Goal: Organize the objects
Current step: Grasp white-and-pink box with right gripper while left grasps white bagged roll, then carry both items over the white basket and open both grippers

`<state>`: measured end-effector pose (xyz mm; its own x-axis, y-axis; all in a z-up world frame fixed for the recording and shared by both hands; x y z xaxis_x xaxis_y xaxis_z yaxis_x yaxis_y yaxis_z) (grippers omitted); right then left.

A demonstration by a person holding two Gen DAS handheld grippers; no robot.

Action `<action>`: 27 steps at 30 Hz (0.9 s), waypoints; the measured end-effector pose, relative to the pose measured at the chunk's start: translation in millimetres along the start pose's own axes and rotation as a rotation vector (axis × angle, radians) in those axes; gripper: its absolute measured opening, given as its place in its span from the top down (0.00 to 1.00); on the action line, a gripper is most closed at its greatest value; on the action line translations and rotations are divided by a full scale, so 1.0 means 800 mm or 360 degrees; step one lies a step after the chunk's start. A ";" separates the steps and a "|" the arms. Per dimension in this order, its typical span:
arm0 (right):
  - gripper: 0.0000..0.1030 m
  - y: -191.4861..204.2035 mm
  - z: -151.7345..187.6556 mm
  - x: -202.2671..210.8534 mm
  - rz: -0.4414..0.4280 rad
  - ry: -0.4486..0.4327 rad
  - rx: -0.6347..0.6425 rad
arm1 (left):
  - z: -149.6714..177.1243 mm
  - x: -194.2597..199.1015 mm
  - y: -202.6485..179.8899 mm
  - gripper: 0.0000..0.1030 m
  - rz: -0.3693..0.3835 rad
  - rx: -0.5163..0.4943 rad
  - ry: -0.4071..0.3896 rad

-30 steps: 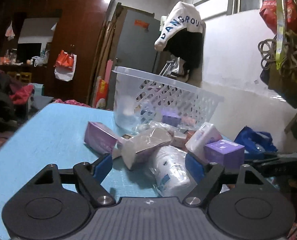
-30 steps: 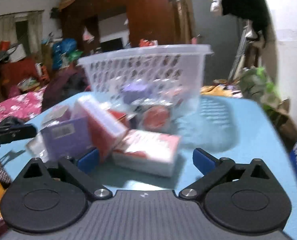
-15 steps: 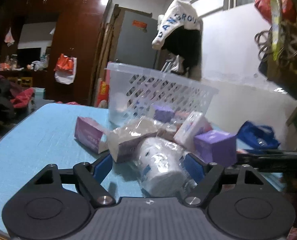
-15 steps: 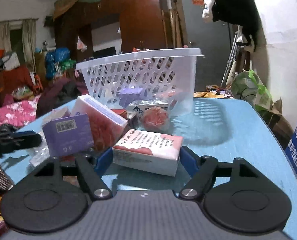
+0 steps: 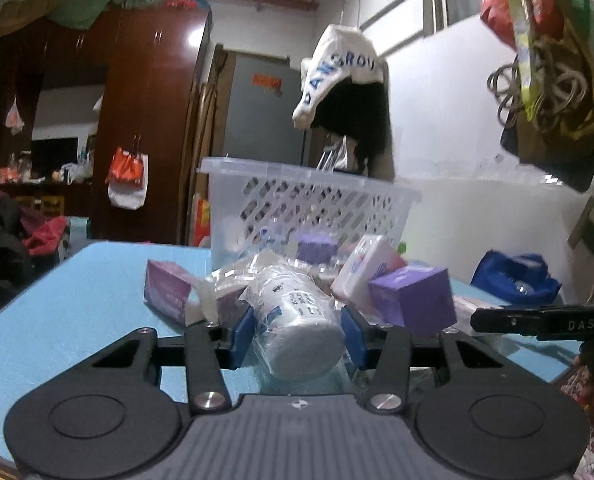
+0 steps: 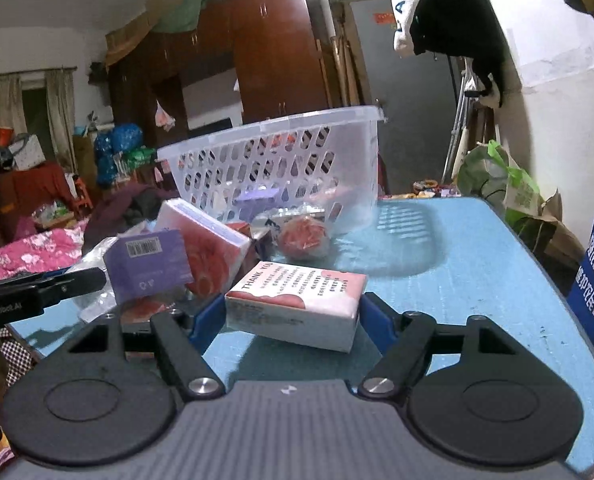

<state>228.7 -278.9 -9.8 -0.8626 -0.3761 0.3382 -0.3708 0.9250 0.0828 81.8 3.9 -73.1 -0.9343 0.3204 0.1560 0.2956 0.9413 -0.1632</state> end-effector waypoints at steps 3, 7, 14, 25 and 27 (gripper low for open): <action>0.26 -0.001 -0.002 0.003 0.0001 -0.0024 -0.0011 | -0.002 0.005 0.002 0.50 0.0019 0.0011 -0.0038; 0.26 -0.001 -0.004 0.000 0.0009 -0.0032 -0.0014 | -0.007 0.010 0.006 0.50 0.0031 0.0025 -0.0082; 0.26 -0.009 -0.003 0.001 0.0038 -0.0053 -0.0049 | -0.014 0.022 0.012 0.50 0.0047 0.0042 -0.0135; 0.26 0.038 -0.171 -0.016 0.0043 -0.0444 0.0178 | -0.207 -0.067 0.035 0.50 0.0119 -0.0044 -0.0185; 0.26 0.053 -0.207 -0.040 0.0059 -0.0450 0.0246 | -0.233 -0.102 0.042 0.50 0.0069 -0.0035 -0.0118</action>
<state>297.6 -219.0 138.0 -0.9298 -0.3626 0.0625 -0.3667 0.9273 -0.0755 204.9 29.2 90.3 -0.9326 0.3528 0.0763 0.3395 0.9291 -0.1465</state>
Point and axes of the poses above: each gripper's, at about its wrist camera, not at the fingertips, and x roughly against the way its jaws point, y to its left, z to its underside, the point moved 2 cm from there along -x, roughly the way its jaws point, and after that the axes turned 14 degrees about z, right-handed, at the moved point
